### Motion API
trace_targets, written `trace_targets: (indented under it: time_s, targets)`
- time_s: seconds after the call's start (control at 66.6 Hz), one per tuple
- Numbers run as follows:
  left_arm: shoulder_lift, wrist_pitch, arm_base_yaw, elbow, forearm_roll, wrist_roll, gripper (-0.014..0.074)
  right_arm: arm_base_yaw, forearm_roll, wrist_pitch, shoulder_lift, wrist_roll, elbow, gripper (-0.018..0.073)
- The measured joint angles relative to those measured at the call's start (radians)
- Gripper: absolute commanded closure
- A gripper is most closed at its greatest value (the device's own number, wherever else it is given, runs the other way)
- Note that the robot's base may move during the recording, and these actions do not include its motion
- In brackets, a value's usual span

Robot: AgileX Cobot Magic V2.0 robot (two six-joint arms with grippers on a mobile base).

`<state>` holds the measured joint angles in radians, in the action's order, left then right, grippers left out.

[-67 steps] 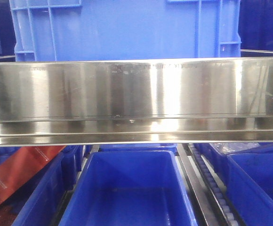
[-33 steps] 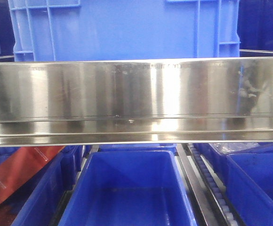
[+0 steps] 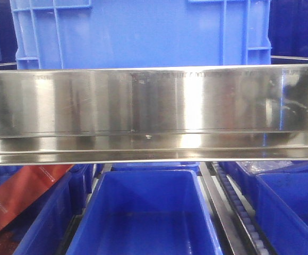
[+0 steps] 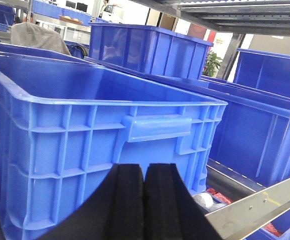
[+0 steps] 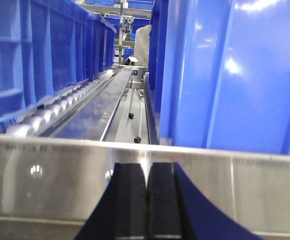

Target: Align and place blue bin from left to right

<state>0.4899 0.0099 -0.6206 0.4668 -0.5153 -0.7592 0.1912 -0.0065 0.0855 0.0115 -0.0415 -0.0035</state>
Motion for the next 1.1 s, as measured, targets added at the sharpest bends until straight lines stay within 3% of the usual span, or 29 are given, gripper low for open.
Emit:
trace_targets:
  time_s: [0.375, 1.096]
  targets:
    - [0.0, -0.002, 0.0, 0.0, 0.0, 0.0, 0.0707, 0.041, 0.007, -0.002, -0.008, -0.002, 0.002, 0.0638]
    - [0.0, -0.002, 0.0, 0.0, 0.0, 0.0, 0.0707, 0.041, 0.007, -0.033, -0.008, -0.002, 0.003, 0.0638]
